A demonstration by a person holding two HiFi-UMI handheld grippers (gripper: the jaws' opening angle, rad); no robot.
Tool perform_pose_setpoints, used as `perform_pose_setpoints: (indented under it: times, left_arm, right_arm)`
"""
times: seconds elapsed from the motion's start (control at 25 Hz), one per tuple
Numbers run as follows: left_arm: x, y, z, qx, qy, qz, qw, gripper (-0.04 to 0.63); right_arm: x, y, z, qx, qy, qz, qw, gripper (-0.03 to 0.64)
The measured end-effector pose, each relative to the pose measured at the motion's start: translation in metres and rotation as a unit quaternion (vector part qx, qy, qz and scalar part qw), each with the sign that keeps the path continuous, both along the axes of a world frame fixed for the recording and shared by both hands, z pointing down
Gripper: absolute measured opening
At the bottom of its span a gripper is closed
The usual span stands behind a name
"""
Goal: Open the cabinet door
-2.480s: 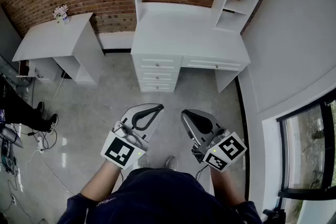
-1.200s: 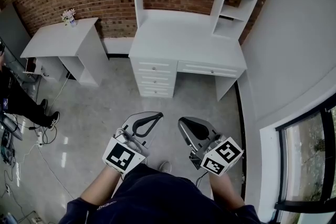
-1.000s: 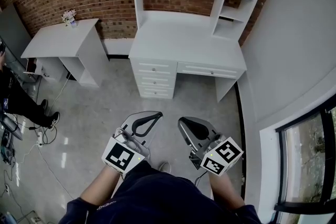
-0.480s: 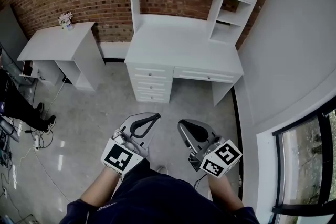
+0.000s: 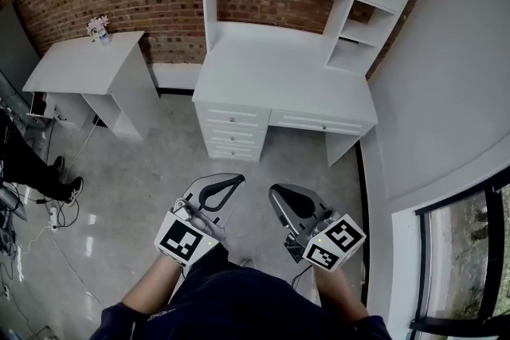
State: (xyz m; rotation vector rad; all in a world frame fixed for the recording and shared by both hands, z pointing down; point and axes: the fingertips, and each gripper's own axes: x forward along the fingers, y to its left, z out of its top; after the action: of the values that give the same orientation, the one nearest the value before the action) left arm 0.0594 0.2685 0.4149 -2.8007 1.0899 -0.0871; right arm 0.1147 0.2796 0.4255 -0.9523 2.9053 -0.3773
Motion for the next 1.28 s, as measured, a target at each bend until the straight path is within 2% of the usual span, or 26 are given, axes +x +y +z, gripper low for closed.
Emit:
perform_pose_setpoints:
  times: [0.72,1.0,1.28]
  left_arm:
    - [-0.091,-0.148,-0.001,-0.003,0.022,0.016,0.9996,0.007]
    - [-0.123,-0.189,-0.003,0.000,0.026,0.021,0.9994,0.006]
    - [-0.134,-0.213,-0.003,0.006,0.014,0.034,0.9993,0.008]
  right_arm:
    - [-0.090,-0.145,-0.005,-0.004,0.017,0.020,1.000,0.028]
    - [-0.123,-0.185,-0.010,0.002,0.019,0.027,0.999,0.026]
    - [-0.139,-0.208,-0.012,0.005,0.018,0.034,0.999,0.026]
